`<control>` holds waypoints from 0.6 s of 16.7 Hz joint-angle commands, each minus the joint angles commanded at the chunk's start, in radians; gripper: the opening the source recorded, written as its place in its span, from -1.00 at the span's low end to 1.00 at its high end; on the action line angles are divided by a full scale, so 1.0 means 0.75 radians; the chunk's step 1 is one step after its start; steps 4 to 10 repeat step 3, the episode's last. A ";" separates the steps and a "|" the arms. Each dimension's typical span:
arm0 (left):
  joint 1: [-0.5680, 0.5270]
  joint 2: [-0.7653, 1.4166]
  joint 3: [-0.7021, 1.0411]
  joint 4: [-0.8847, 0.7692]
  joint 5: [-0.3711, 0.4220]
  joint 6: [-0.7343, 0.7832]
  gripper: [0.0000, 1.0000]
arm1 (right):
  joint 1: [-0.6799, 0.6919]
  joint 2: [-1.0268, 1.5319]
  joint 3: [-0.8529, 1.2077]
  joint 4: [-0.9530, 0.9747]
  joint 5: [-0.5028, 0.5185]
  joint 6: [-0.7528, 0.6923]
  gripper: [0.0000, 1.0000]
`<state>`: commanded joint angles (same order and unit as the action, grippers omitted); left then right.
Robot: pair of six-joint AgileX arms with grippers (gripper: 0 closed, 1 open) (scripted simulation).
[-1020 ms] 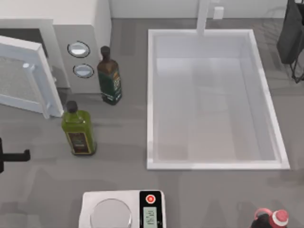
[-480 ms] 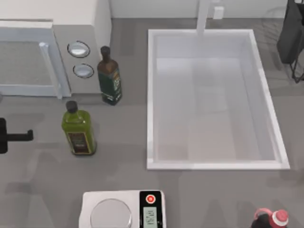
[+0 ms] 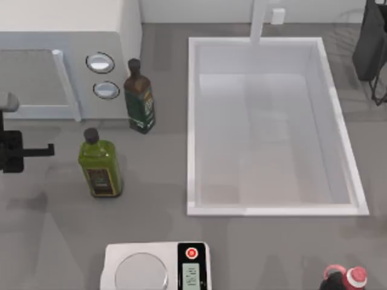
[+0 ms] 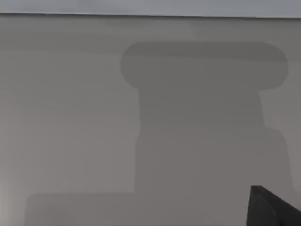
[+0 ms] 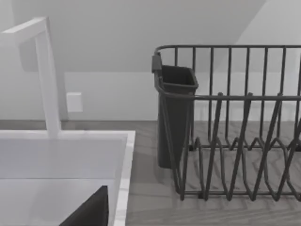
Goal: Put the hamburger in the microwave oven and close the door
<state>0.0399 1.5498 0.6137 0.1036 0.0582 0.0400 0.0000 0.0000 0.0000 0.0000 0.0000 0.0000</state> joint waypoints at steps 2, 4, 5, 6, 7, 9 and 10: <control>-0.004 0.022 0.039 0.033 -0.005 0.000 -1.00 | 0.000 0.000 0.000 0.000 0.000 0.000 1.00; -0.004 0.024 0.043 0.036 -0.006 0.000 -1.00 | 0.000 0.000 0.000 0.000 0.000 0.000 1.00; -0.004 0.024 0.043 0.036 -0.006 0.000 -1.00 | 0.000 0.000 0.000 0.000 0.000 0.000 1.00; -0.004 0.024 0.043 0.036 -0.006 0.000 -1.00 | 0.000 0.000 0.000 0.000 0.000 0.000 1.00; -0.004 0.024 0.043 0.036 -0.006 0.000 -1.00 | 0.000 0.000 0.000 0.000 0.000 0.000 1.00; -0.004 0.024 0.043 0.036 -0.006 0.000 -1.00 | 0.000 0.000 0.000 0.000 0.000 0.000 1.00; -0.004 0.024 0.043 0.036 -0.006 0.000 -1.00 | 0.000 0.000 0.000 0.000 0.000 0.000 1.00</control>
